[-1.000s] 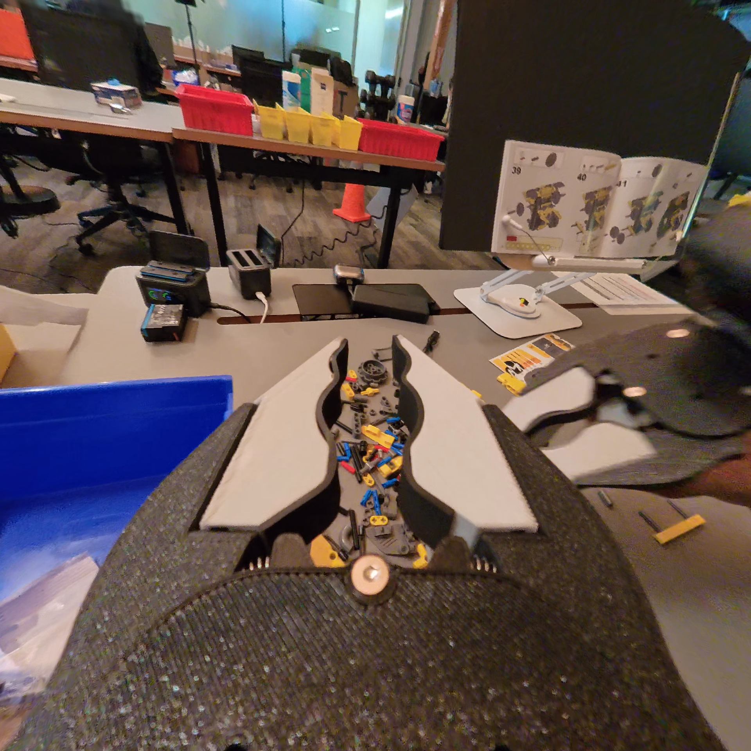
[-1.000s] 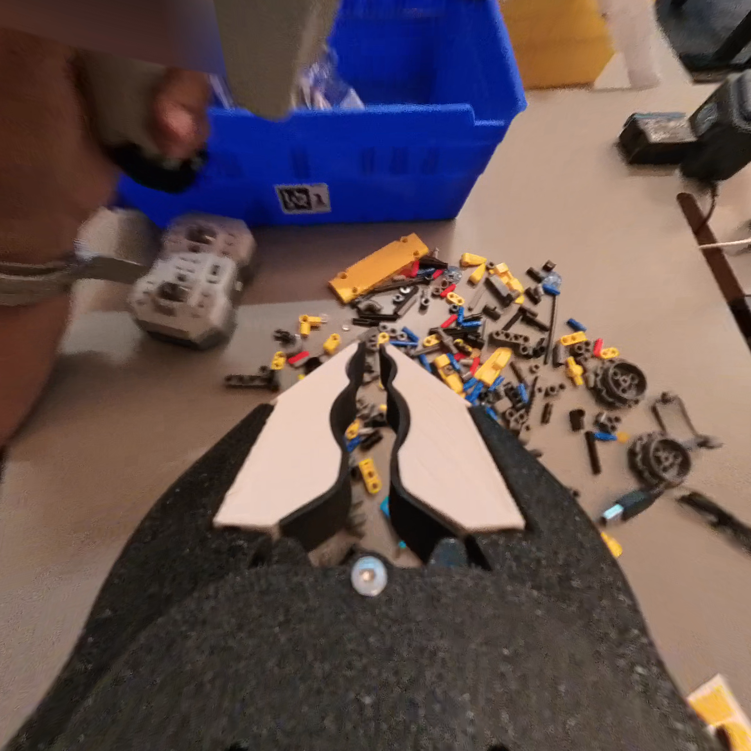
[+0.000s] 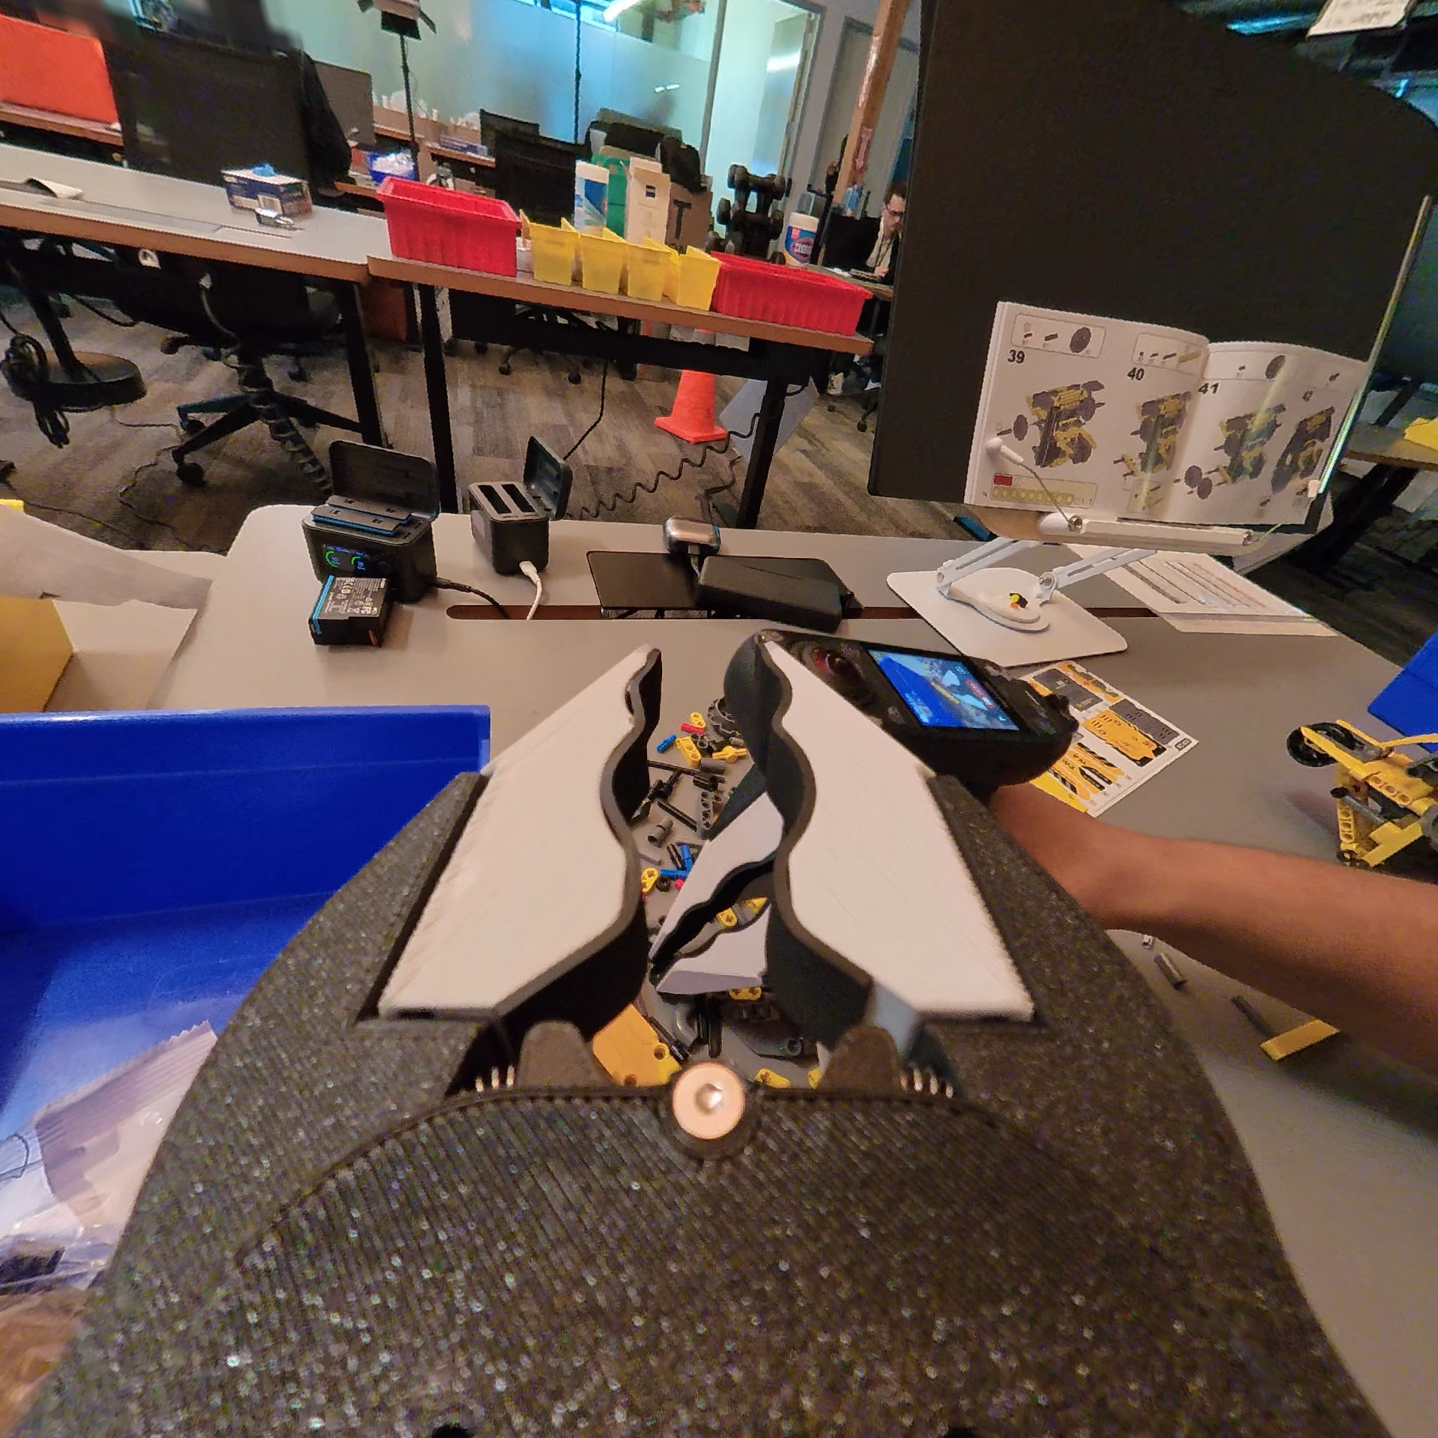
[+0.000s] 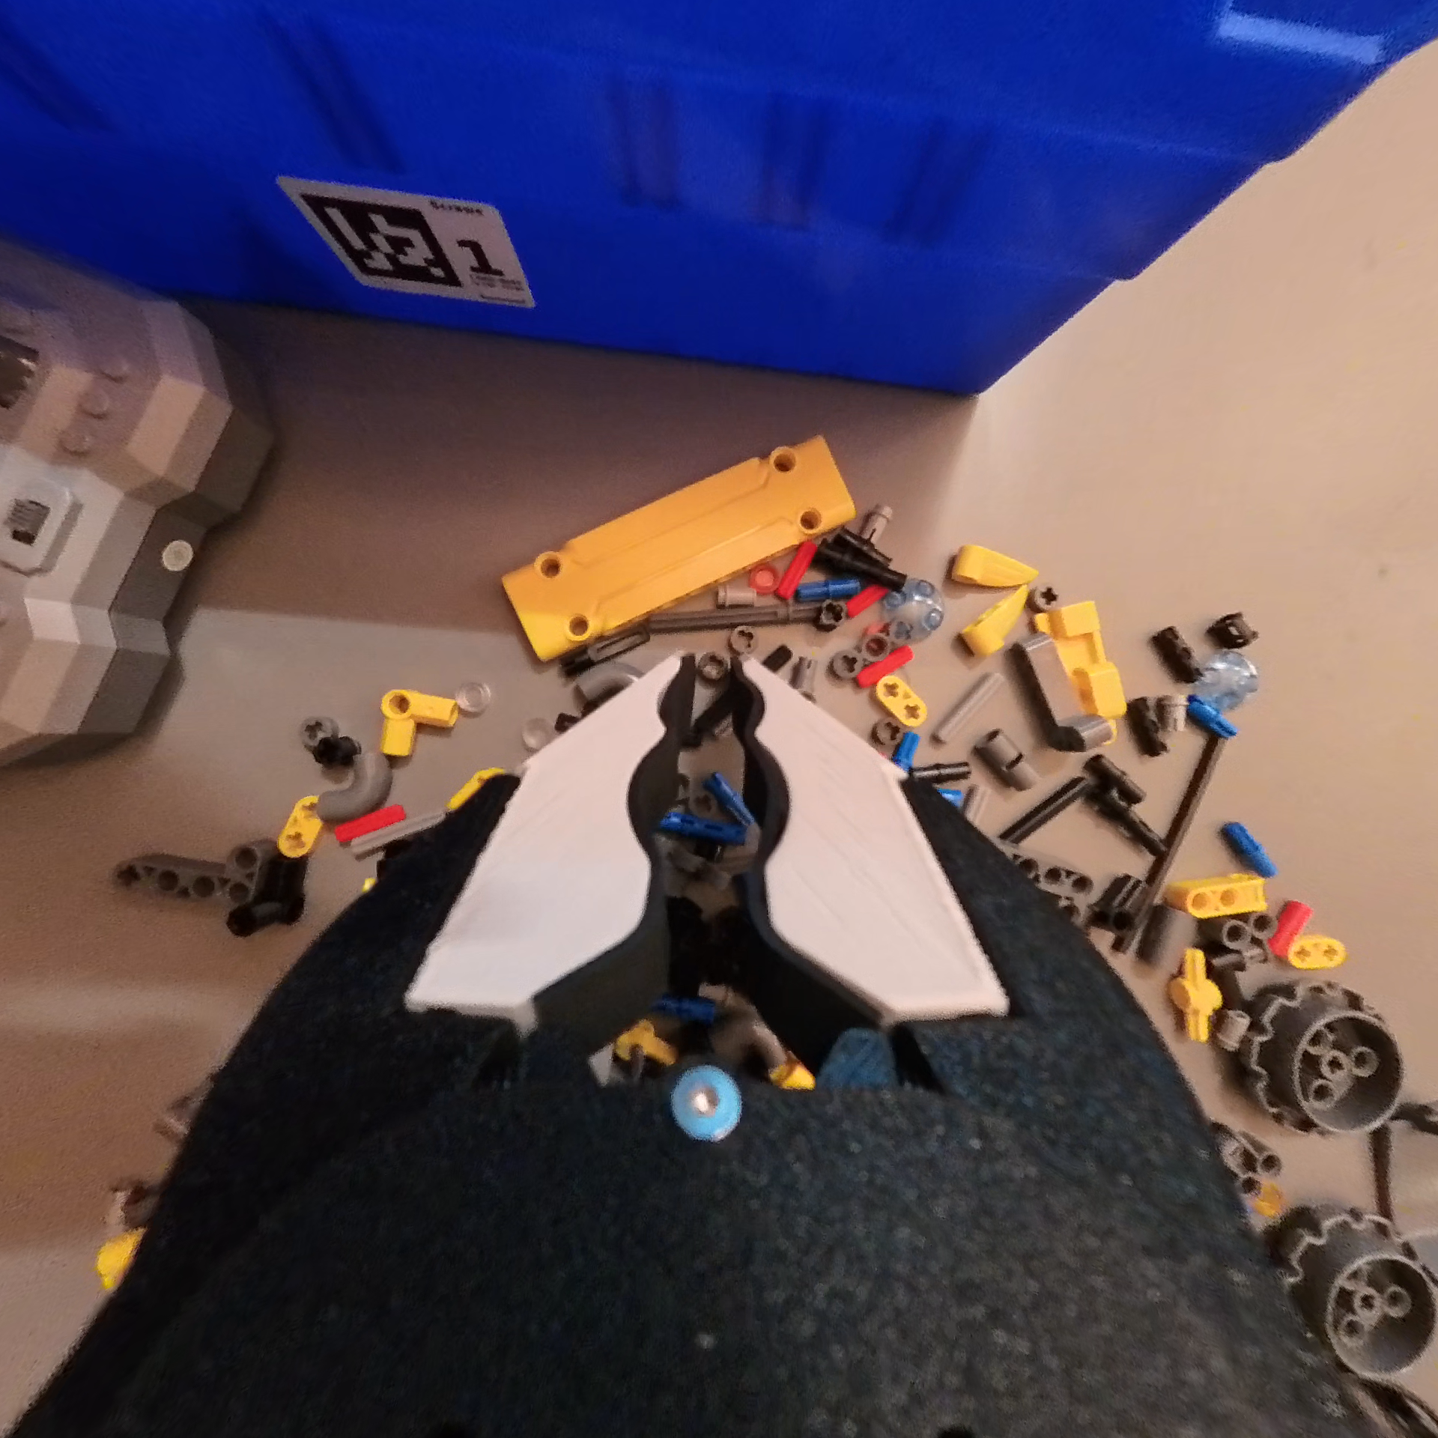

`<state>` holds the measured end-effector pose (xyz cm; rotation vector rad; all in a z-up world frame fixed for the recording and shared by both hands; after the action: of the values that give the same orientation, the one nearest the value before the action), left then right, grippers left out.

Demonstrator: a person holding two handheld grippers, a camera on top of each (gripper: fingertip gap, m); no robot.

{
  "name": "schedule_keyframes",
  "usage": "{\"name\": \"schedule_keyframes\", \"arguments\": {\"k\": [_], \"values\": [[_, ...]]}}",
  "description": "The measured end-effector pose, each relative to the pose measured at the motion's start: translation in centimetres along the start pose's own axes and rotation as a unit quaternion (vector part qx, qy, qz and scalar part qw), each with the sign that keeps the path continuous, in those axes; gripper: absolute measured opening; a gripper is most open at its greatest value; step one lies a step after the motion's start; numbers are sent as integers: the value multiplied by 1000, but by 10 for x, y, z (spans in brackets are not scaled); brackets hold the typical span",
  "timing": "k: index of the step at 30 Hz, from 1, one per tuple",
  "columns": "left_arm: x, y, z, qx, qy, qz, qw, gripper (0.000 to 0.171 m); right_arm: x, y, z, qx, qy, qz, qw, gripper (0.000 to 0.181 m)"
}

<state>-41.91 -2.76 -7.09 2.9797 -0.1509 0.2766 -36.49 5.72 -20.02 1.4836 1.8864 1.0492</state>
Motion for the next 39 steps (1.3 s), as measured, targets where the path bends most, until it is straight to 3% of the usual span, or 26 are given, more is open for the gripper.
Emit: {"name": "schedule_keyframes", "arguments": {"k": [7,13,17,24,28,36,39], "values": [[2,0,0,-1,-3,1,1000,23,-1,10,2,26,4,14,1000,6],[3,-4,2,-11,-7,1,1000,24,-18,65,15,73,-25,33,996,6],[5,-5,3,-13,-4,8,1000,24,-54,117,60,84,-68,69,992,6],[14,-13,4,-24,-9,24,999,25,-128,182,172,35,-204,157,966,6],[26,-17,2,-13,4,61,998,26,-157,186,216,3,-254,177,951,6],[41,-31,7,-37,-17,71,997,27,-170,174,231,-40,-227,142,963,6],[39,-33,10,-49,-25,61,997,27,-171,178,232,-43,-222,155,962,23]]}}
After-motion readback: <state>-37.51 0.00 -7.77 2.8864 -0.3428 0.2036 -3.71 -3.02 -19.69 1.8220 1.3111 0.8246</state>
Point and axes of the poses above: each gripper's, where its closed fingertips meet, y back along the fingers, z out of its underside, x = y × z across the jaws, the point moved 8 cm from there along y, back along the fingers
